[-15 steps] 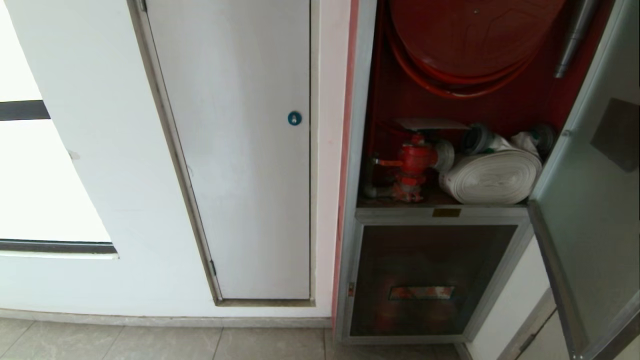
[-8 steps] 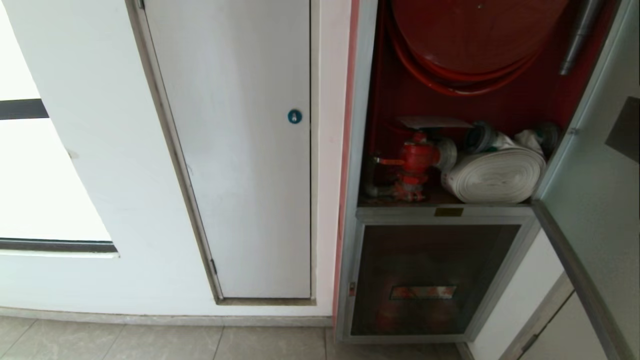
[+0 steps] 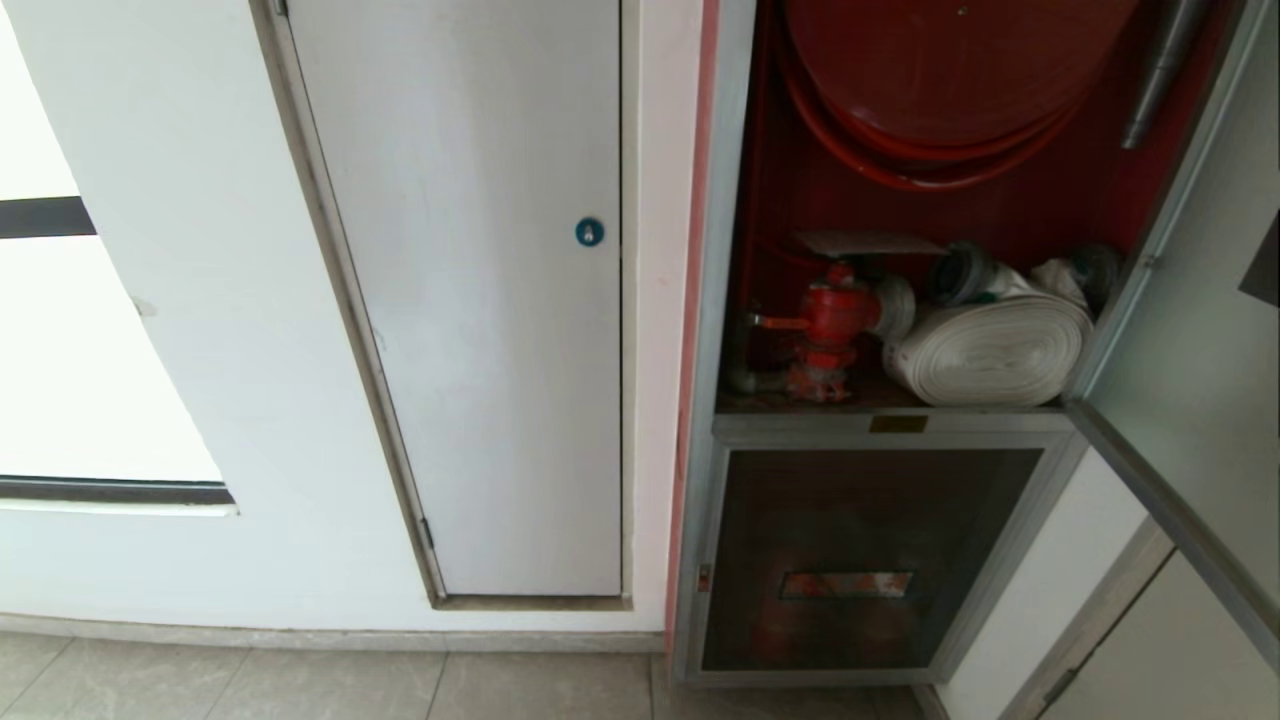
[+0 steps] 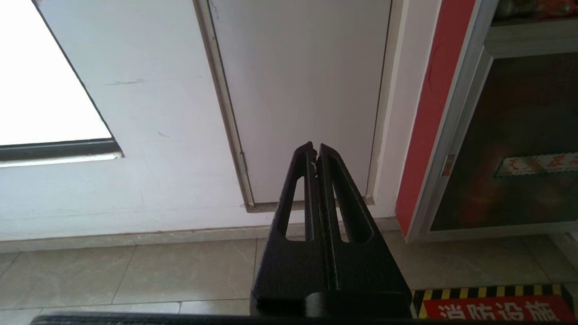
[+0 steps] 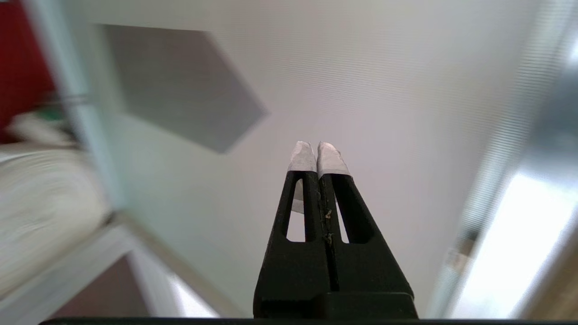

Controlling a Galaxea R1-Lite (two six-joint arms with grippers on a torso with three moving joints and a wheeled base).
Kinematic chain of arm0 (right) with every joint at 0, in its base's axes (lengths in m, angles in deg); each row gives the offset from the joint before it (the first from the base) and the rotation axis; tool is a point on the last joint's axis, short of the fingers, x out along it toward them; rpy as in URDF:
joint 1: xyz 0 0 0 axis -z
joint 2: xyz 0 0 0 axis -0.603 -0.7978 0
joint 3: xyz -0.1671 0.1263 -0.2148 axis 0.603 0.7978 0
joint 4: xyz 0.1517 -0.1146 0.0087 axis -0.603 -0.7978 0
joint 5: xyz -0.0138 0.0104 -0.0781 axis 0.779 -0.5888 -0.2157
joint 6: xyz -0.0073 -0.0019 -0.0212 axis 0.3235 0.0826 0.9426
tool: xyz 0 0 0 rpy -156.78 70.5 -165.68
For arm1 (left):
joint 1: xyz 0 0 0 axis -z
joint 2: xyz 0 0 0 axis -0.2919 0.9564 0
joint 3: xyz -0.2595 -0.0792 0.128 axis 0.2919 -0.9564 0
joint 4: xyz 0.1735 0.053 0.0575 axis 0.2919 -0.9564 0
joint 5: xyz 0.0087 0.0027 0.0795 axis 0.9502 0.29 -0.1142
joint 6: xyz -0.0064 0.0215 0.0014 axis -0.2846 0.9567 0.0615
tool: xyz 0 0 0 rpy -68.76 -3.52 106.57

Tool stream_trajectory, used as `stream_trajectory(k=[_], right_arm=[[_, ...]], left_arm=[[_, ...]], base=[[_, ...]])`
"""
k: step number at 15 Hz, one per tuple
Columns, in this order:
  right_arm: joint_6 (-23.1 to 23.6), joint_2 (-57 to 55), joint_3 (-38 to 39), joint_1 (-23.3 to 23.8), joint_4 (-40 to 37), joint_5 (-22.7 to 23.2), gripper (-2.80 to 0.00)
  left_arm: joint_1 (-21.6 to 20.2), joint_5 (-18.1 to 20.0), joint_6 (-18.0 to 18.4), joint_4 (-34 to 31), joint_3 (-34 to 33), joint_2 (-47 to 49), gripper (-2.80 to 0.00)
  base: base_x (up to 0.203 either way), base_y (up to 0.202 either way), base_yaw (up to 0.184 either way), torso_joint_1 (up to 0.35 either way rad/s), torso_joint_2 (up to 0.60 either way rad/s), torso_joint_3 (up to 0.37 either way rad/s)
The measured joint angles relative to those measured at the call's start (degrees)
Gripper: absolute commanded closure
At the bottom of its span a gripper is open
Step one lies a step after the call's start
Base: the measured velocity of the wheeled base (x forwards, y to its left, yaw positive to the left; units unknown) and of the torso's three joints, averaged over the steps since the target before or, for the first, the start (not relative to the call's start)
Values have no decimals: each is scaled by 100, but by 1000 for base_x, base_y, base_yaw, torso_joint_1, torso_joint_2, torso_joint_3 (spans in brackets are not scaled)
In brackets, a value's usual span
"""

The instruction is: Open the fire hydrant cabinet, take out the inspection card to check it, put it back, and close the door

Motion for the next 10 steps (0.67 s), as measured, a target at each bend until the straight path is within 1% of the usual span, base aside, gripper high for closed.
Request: stream_trajectory(k=[3,7,10], right_arm=[[7,-89,9,567,5,85,0],[2,-292,17,1246,7,423,0],[2,-413,-5,1604,18,641,0]], left_arm=[[0,-2,-1,-1,0,0,0],[0,1,-2,0,0,0,0],[0,-1,-1,0,0,0,0]], base=[[0,0,0,0,0,0],[0,0,0,0,0,0],[0,0,0,0,0,0]])
